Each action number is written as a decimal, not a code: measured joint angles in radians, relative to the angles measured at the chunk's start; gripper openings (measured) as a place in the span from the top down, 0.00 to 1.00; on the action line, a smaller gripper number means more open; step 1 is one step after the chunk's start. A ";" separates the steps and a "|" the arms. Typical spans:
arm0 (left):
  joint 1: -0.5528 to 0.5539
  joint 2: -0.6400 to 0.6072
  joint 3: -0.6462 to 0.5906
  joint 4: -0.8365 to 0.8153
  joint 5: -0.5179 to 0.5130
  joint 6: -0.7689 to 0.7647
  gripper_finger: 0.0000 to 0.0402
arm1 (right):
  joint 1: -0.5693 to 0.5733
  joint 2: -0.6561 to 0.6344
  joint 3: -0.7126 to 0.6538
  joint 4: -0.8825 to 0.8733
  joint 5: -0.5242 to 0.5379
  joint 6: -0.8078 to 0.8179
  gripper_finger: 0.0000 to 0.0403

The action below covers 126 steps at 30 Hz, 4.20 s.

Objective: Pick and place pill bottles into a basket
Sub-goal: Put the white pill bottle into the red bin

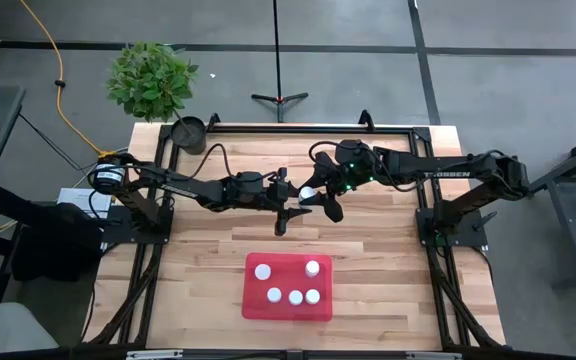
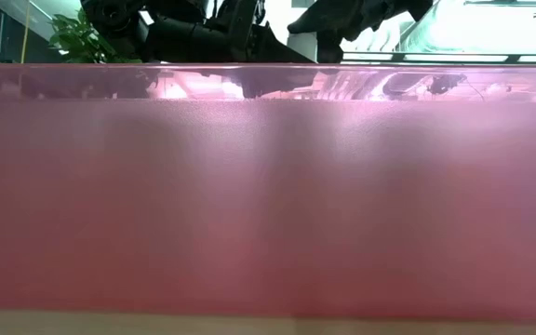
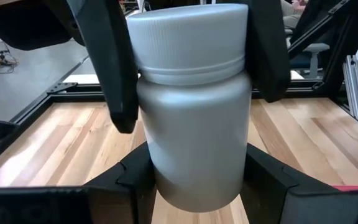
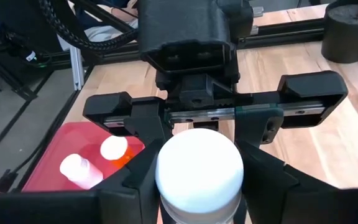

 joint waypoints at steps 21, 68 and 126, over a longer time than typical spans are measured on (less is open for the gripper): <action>-0.001 0.000 0.000 0.000 -0.012 -0.019 0.43 | -0.001 0.000 0.001 -0.004 -0.001 -0.005 0.65; 0.000 0.002 -0.001 -0.003 -0.072 -0.277 0.08 | -0.013 -0.008 -0.002 -0.004 -0.021 -0.028 0.65; 0.223 -0.768 -0.174 -0.555 0.256 -0.244 0.12 | 0.022 -0.002 0.381 -0.387 0.047 -0.195 0.65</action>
